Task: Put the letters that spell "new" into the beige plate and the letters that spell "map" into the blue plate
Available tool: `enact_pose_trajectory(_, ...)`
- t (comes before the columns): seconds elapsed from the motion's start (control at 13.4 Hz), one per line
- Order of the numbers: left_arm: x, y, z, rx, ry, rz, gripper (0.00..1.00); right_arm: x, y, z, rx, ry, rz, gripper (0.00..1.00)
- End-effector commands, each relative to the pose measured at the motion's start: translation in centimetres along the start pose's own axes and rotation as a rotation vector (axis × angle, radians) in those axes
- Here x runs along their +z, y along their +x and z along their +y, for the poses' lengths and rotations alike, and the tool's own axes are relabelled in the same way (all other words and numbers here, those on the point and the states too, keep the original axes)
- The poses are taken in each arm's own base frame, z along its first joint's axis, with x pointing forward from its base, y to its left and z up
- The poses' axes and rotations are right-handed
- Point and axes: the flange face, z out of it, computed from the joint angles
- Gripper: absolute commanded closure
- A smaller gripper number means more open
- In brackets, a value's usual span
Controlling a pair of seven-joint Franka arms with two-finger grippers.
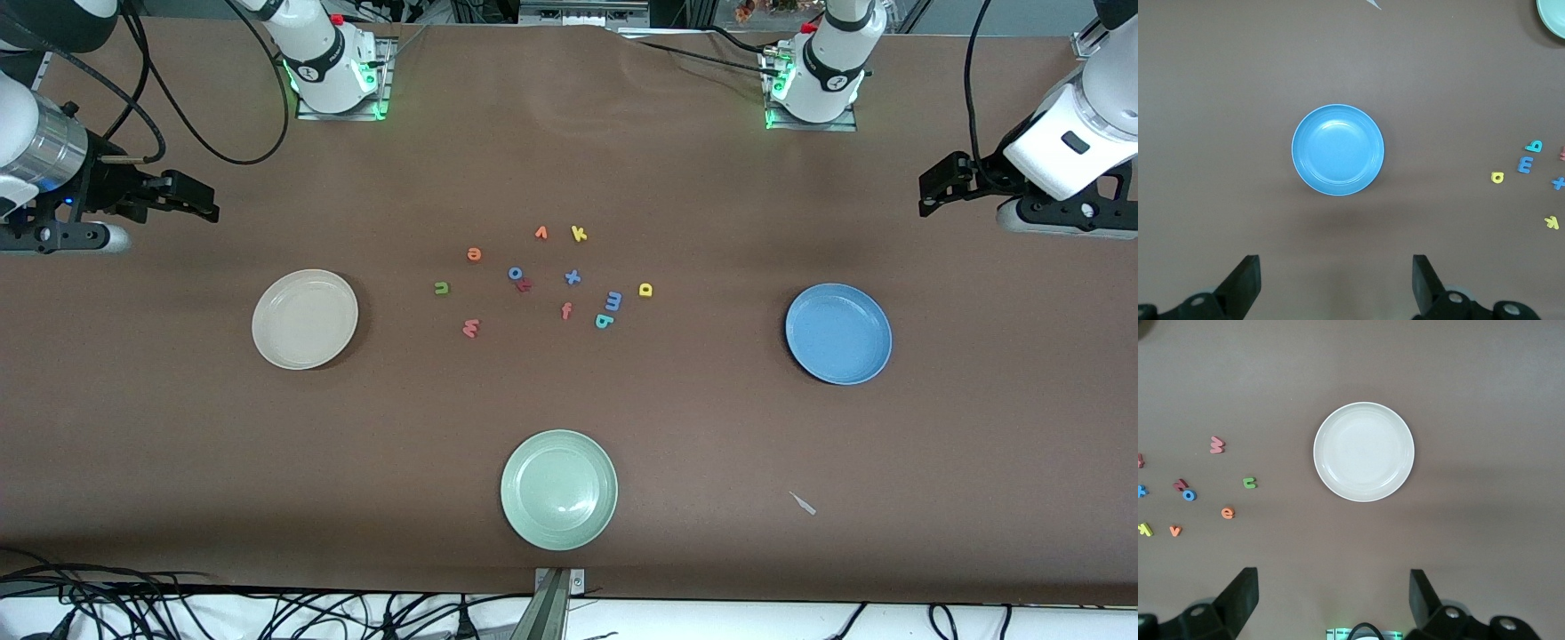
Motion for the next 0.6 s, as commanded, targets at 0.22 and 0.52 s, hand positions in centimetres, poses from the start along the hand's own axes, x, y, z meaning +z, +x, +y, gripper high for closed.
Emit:
enact_pose_trajectory(0.22,-0.7,0.0,-0.5,0.016,0.026,-0.005,0.0,0.2,0.0,-0.6,-0.028,0.007,-0.013,0.0)
enact_pose_trajectory(0.52,-0.7,0.1,-0.3,0.018,0.026,-0.003,0.0,2.7,1.4,-1.0,-0.113,0.013,-0.073,0.0)
